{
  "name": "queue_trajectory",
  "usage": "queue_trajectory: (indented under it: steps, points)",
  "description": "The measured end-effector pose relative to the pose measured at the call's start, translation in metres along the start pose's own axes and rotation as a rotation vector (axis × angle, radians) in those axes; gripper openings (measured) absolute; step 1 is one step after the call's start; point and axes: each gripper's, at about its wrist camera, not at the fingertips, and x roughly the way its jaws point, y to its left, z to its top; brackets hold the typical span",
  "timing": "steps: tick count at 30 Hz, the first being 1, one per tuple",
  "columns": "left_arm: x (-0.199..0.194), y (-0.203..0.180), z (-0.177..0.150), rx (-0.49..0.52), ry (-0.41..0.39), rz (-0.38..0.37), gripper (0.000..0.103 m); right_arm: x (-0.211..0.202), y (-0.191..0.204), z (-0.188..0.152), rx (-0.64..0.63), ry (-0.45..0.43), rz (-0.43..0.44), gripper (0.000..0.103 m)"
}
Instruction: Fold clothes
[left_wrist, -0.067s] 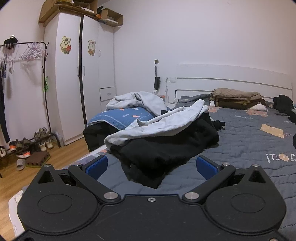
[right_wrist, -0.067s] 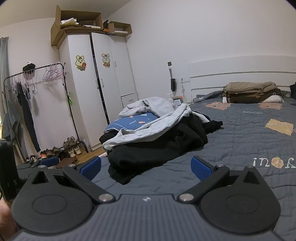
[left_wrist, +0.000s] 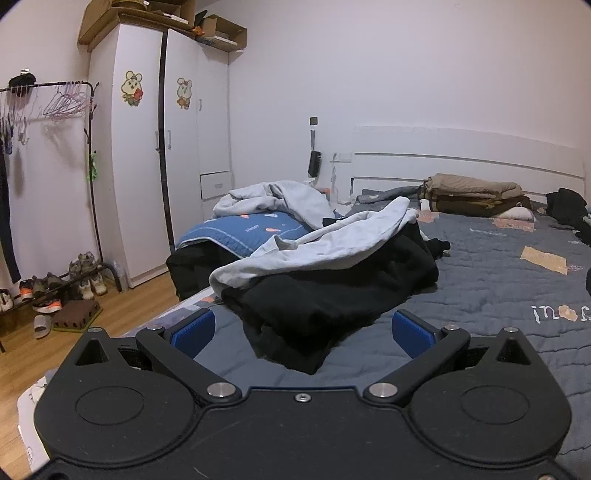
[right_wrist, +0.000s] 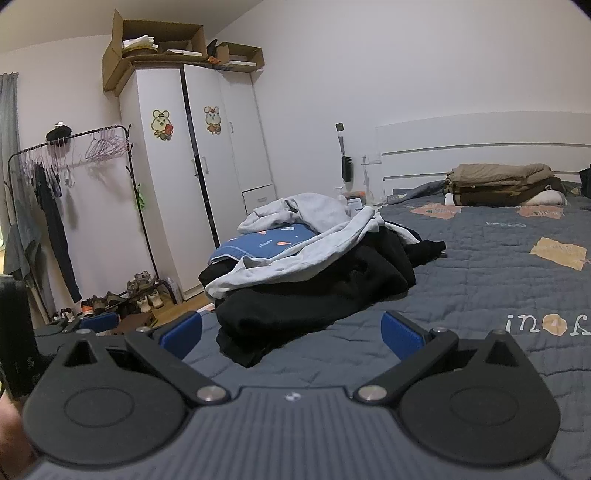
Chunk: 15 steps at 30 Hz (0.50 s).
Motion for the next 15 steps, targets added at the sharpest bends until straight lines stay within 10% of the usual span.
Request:
queue_trajectory:
  steps: [15]
  points:
    - [0.0041,0.0060,-0.0086,-0.022,0.010,0.005,0.103,0.0006,0.0030,-0.0012,-0.008,0.004,-0.001,0.103]
